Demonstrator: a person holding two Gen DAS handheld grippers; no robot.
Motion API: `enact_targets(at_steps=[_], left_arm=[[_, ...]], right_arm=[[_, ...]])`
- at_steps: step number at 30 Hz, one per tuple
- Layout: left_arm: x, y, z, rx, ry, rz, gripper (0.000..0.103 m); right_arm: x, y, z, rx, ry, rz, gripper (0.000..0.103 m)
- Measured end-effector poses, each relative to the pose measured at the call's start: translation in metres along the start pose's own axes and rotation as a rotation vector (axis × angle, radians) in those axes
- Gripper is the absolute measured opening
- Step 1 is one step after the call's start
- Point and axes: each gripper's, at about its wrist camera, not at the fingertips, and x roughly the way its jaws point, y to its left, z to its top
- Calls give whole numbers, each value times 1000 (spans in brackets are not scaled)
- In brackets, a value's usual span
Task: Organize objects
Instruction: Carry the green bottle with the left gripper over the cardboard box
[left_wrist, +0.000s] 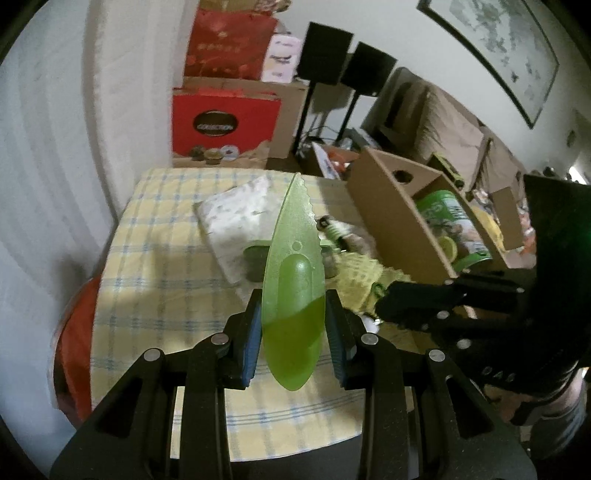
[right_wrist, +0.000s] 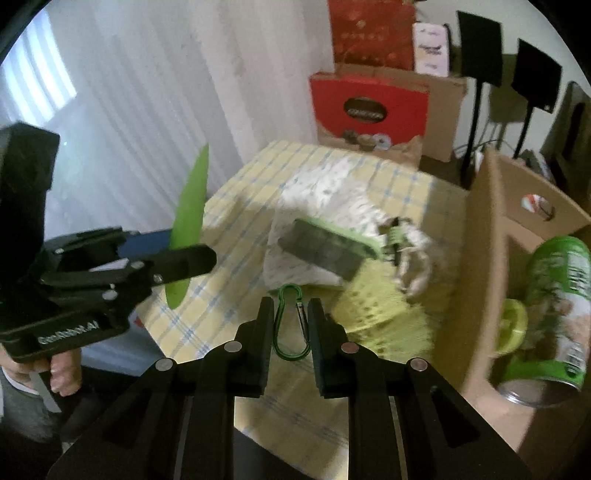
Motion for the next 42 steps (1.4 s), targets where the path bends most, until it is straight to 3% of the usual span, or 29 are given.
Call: enact_targets(at_steps=[13,26,42], left_arm=[[17,-94,12,112,15,-122,29],[50,-188,10,196,42,-185,29],[95,-208,-3,186,123,-157,30]], right_arm=[[-83,-72,-26,123,-103,-106,18],[-109,-140,-79,265,-104,-197,18],[-103,-173,-109,347,-82,-237,18]])
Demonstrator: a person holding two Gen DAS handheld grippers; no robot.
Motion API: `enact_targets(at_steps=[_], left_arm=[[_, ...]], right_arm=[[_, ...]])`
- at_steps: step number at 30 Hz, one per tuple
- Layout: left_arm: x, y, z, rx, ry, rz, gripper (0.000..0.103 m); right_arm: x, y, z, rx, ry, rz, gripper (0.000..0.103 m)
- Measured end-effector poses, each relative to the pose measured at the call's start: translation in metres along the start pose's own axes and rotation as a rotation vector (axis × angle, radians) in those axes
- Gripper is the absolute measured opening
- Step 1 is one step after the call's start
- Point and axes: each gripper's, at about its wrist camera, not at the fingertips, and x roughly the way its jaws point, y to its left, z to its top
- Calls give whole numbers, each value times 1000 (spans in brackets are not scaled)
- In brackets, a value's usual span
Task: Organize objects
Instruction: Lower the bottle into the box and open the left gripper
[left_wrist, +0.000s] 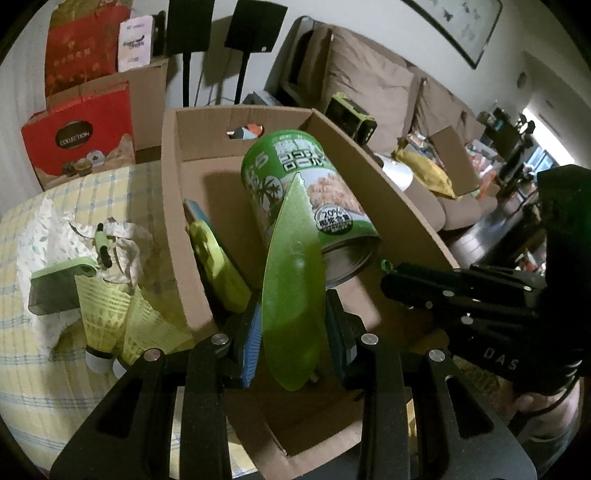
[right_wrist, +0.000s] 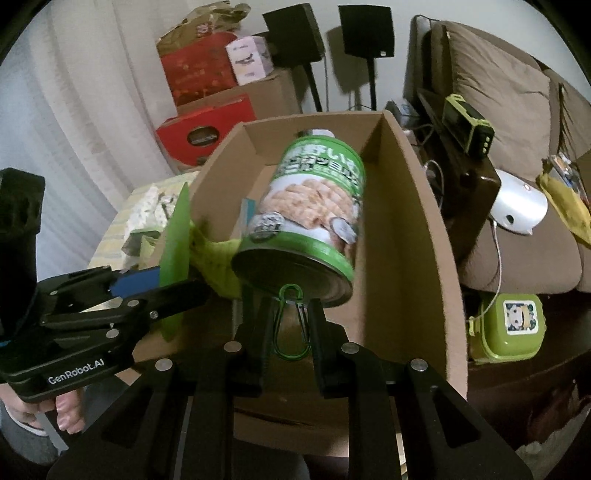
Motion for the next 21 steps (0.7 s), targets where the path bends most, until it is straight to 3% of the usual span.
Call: enact_targets(at_steps=[3,8,11,15,21], left_arm=[[6,1,-3,-14,10,9,30],[6,-1,-2,-17,13,10,31],[4,-1,-1,-20,9,6,42],[-3,-3,0,-13,-6,4,45],[-25,4,5,-19,-55,14,52]], right_arm=[[5,-3,-3,6,15,-9,18],[14,-5,-7,18,42,-16,28],[14,-6,-7,28,40,-17,32],[7,-5,-5,34,18,-7,33],[-5,1,3,31,-21,1,48]])
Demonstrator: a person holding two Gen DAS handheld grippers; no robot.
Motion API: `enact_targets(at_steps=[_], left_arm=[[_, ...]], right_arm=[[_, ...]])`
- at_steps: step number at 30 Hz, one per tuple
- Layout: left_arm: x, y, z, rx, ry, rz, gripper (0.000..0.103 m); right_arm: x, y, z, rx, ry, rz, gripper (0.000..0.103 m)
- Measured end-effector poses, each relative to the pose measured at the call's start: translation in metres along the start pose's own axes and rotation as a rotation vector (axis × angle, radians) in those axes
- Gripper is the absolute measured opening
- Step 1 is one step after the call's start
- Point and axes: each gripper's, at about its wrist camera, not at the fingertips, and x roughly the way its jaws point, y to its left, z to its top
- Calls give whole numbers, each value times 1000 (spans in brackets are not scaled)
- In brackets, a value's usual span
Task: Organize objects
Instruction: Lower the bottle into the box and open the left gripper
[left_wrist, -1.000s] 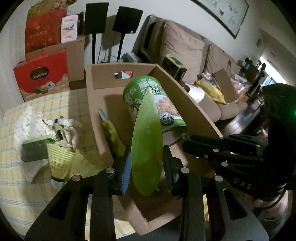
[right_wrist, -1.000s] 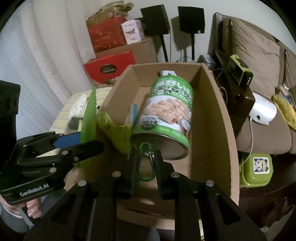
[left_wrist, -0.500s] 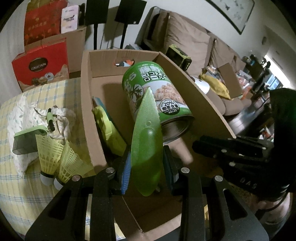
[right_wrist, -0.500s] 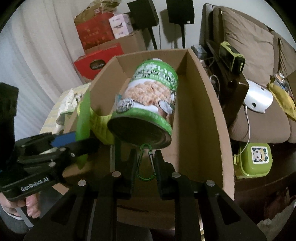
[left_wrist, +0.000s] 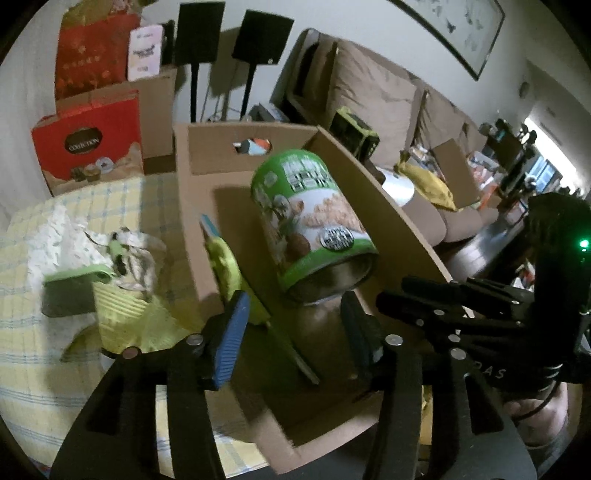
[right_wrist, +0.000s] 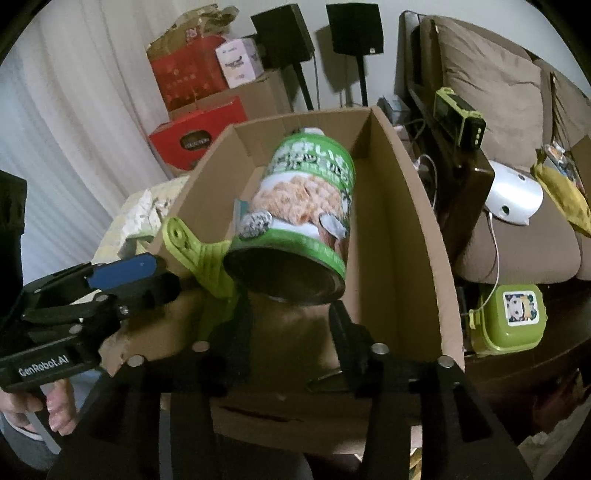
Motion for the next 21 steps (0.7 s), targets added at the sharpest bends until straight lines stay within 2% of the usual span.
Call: enact_targets(at_steps=[8,13,16,21], left_arm=[[-21,15,1,-1,-43,61,66],[-22,24,-1,-13,-36,67,69],[-26,29,-2,-22,-46,94,77],[-37,40,-4,-45,-73,136,89]], right_arm=[[-3,17,5,-26,-21,22,60],[-6,22,8,-30,-34,20,70],[-8,25,11,-32,-47,11,78],[-13,31,16,-41,-74,0,85]])
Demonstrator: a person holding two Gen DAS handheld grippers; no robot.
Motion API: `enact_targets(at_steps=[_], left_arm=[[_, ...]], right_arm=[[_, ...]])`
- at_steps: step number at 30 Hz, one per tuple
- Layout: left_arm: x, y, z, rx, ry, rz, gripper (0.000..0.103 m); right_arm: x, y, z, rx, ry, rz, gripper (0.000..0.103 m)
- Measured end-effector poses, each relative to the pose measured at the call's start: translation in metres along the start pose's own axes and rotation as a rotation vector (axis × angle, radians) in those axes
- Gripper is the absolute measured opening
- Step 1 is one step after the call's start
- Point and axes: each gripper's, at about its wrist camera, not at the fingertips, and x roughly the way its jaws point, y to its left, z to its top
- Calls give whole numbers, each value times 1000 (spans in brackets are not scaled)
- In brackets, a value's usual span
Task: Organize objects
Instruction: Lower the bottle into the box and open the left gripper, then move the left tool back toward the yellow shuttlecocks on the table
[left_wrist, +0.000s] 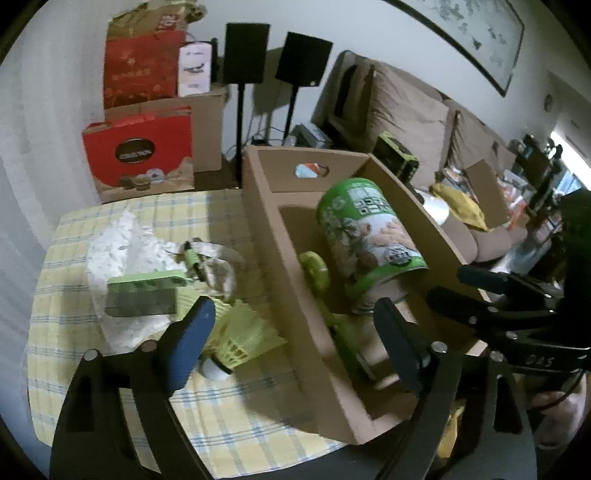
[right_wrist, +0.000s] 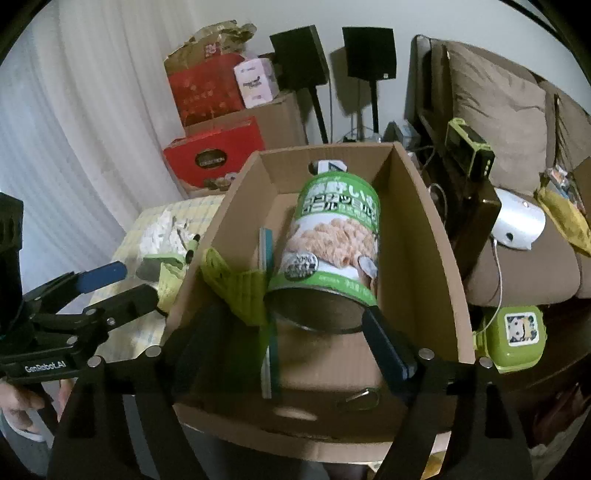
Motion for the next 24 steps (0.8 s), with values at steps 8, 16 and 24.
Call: enact_targets(at_steps=[8,16,24], left_arm=[[-20,23,-1,-16,-52,74,101],[-40,52,0,-60,-79,101,103],[-43,85,-8,-90,-59,138,103]], right_arm=[[2,20,9,-39,-24,-14,95],[3,47,18,-87,-38,5,103],[4,69,19,-119,-33,56,103]])
